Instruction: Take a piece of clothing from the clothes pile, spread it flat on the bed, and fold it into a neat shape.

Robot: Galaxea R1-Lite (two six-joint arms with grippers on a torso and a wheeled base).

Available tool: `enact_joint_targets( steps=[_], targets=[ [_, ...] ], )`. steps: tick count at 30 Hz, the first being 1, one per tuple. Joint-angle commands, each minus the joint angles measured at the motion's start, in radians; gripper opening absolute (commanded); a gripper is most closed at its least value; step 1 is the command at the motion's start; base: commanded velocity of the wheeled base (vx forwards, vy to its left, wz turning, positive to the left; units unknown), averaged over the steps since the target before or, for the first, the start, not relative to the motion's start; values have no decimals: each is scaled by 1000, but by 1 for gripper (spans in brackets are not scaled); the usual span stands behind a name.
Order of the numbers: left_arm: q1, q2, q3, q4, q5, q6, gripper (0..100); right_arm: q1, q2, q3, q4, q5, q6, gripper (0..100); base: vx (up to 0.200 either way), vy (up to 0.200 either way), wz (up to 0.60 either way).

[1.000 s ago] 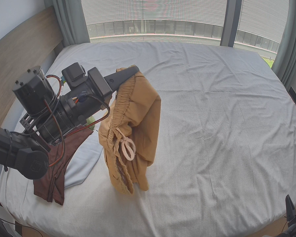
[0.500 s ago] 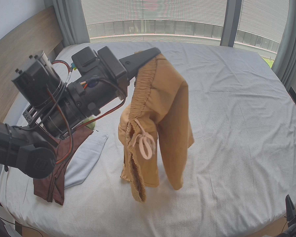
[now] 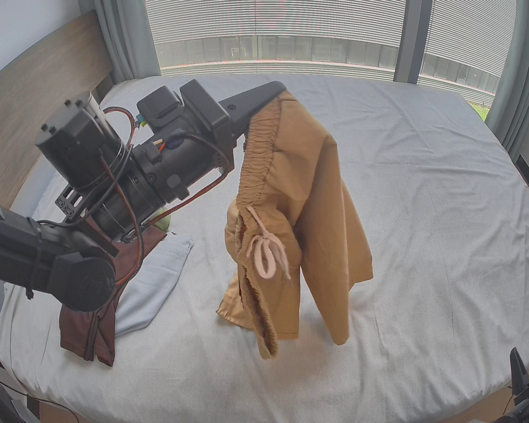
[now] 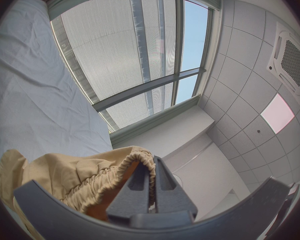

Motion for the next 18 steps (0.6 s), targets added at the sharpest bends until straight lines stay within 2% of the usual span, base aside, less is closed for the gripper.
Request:
enact_joint_targets(
  steps=[1, 8, 18],
  targets=[
    [62, 89, 23, -54, 0, 5, 0, 0, -16, 18, 0, 0, 0, 100, 0, 0, 0],
    [85, 115, 43, -64, -7, 94, 0, 2, -16, 18, 0, 0, 1, 100, 0, 0, 0],
    [84, 115, 37, -78, -5, 110, 0, 2, -16, 18, 0, 7, -10, 100, 0, 0, 0]
  ],
)
